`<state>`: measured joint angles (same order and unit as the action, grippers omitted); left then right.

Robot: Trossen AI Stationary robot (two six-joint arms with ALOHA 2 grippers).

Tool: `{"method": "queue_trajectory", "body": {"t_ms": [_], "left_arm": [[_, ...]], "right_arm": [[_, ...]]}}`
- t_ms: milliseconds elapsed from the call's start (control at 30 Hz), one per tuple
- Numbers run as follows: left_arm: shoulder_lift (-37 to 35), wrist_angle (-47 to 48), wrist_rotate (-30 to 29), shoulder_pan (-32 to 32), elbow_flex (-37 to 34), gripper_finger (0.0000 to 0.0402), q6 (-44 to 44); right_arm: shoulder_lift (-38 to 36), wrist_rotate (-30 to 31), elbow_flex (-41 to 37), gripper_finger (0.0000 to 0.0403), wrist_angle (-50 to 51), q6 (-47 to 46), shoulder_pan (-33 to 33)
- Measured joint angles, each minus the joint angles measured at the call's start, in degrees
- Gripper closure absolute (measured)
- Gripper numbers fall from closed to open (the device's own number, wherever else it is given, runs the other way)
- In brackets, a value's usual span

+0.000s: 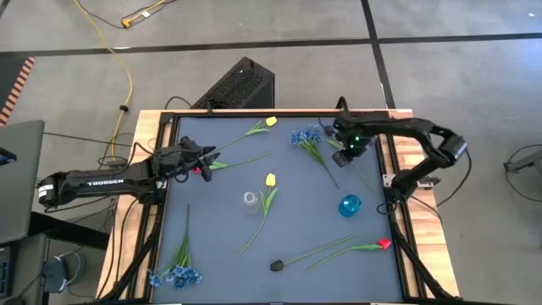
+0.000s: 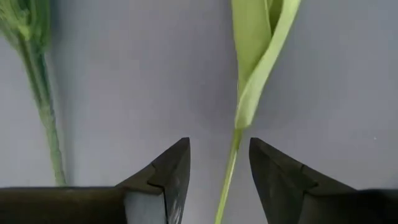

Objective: Sort flowers into vase by color
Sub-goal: Put the top black flower into the blue vase

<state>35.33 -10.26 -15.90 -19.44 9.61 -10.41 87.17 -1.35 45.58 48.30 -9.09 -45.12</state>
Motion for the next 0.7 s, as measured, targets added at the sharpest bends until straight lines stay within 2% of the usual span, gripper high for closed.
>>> {"method": "queue_trajectory", "body": {"t_ms": [100, 200, 400, 533, 700], "left_arm": [[0.00, -0.01, -0.01, 0.00, 0.00, 0.0269, 0.13], [0.00, -0.02, -0.02, 0.00, 0.00, 0.0269, 0.12], [0.00, 0.02, -0.20, 0.00, 0.00, 0.0269, -0.14], [0.00, 0.11, -0.20, 0.00, 0.00, 0.0269, -0.27], [0.00, 0.26, -0.15, 0.00, 0.00, 0.0269, -1.93]], "right_arm": [[1.51, 3.43, 0.00, 0.0222, -0.05, -0.27, 0.13], [2.48, 3.89, 0.00, 0.0250, 0.34, -0.30, 0.13], [2.02, 5.05, 0.00, 0.0376, 0.60, -0.50, 1.42], [-0.85, 8.93, 0.00, 0.0373, 1.22, -3.81, 2.27], [-8.60, 9.20, 0.00, 0.0375, 2.28, -4.41, 2.49]]}}
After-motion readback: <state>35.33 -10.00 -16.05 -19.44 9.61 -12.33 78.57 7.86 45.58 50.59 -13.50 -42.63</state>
